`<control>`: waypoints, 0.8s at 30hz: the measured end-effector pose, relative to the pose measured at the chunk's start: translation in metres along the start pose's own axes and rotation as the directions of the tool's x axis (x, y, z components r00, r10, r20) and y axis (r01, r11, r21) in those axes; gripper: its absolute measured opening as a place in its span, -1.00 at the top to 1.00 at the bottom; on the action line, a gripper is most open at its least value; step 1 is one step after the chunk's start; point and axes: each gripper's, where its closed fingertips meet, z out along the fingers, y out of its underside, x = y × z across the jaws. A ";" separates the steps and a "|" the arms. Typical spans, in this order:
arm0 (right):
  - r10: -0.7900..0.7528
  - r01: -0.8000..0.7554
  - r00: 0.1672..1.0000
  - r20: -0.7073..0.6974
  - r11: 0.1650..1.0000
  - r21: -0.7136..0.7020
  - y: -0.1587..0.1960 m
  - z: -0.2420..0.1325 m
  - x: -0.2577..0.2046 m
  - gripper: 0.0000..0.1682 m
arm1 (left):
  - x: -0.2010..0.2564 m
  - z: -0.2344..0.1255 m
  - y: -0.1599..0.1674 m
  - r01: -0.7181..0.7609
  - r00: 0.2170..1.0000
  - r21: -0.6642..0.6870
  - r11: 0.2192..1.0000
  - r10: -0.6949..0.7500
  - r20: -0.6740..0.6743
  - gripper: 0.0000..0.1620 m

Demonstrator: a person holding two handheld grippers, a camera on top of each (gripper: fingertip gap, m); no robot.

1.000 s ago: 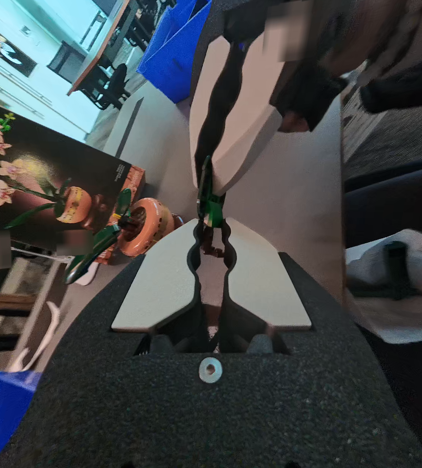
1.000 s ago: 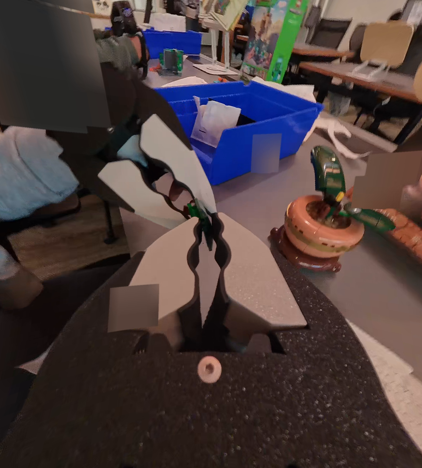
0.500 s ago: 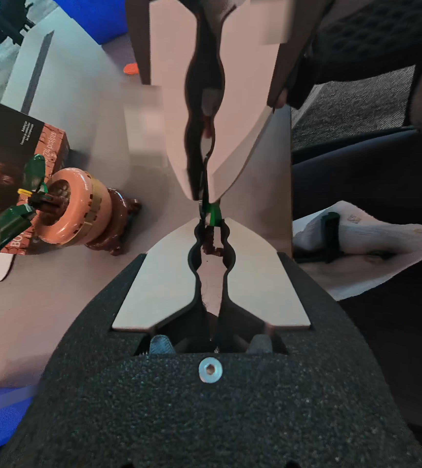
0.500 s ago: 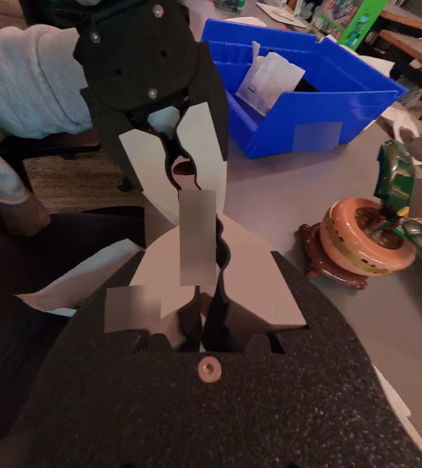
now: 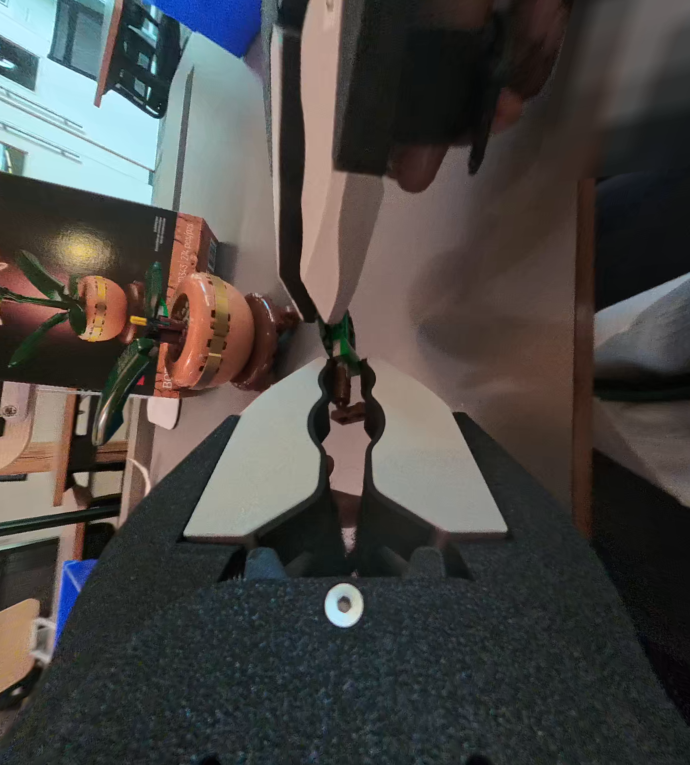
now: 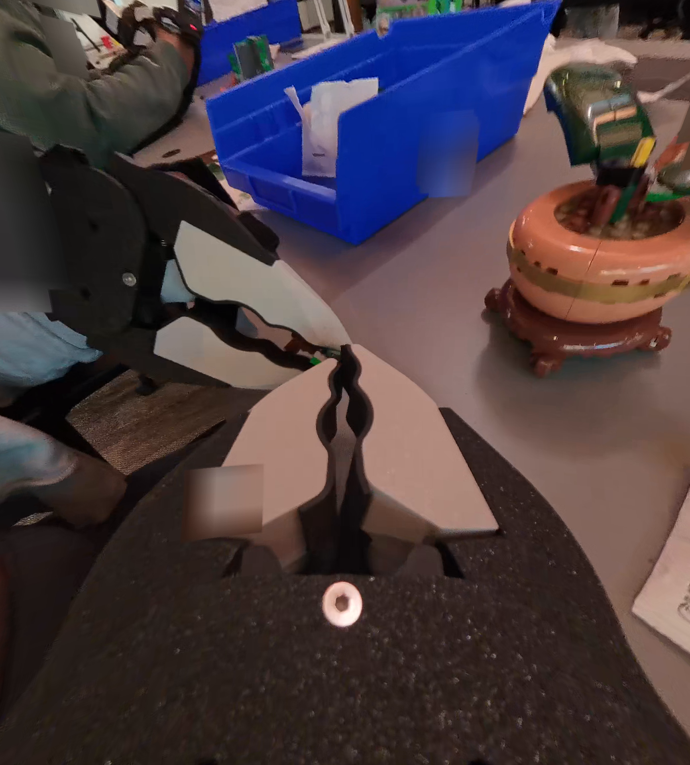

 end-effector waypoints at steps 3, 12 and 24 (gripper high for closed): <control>-0.047 0.045 0.998 -0.042 0.998 -0.054 0.010 0.006 0.003 1.00 | 0.005 0.004 0.008 -0.058 0.998 -0.029 0.998 0.058 -0.009 0.86; -0.702 0.694 0.700 0.135 0.623 -0.361 0.023 0.004 0.001 0.56 | 0.020 -0.002 0.017 0.027 0.977 0.001 1.000 -0.026 -0.210 0.88; -0.629 0.577 0.776 0.040 0.684 -0.447 0.026 0.023 0.008 0.93 | 0.005 0.014 0.023 -0.160 0.986 -0.191 0.968 0.165 0.009 0.83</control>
